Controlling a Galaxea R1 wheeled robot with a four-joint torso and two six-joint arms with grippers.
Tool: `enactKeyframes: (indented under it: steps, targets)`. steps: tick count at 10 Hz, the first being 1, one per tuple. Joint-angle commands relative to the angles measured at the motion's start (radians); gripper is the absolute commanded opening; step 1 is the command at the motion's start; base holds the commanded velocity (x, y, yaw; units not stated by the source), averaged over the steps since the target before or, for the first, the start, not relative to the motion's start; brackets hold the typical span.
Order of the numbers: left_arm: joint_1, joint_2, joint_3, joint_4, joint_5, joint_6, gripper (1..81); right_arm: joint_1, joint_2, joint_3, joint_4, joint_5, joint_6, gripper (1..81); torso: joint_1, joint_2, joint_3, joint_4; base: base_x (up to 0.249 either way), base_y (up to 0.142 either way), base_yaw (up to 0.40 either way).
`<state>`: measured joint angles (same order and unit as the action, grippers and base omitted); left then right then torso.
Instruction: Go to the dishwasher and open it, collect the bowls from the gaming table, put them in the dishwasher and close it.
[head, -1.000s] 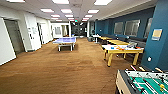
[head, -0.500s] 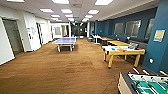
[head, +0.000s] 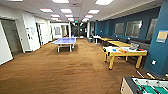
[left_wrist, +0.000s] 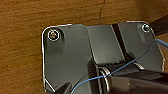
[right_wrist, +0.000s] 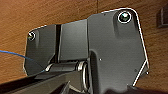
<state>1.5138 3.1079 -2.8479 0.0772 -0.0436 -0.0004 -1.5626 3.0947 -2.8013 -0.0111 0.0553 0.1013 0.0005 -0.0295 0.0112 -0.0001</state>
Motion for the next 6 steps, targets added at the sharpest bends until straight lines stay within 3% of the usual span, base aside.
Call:
enactKeyframes:
  steps: [1, 6]
  targets:
    - [-0.060, 0.002, -0.001, -0.004, 0.047, 0.002, 81.1, 0.057, 0.003, 0.003, -0.004, -0.048, -0.002, 81.1, 0.000, 0.000, 0.000, 0.000, 0.189, 0.000, 0.000]
    - [-0.062, 0.003, -0.002, -0.002, 0.048, 0.002, 81.1, 0.057, 0.003, 0.003, -0.004, -0.049, -0.003, 81.1, 0.000, 0.000, 0.000, 0.000, 0.189, 0.000, 0.000]
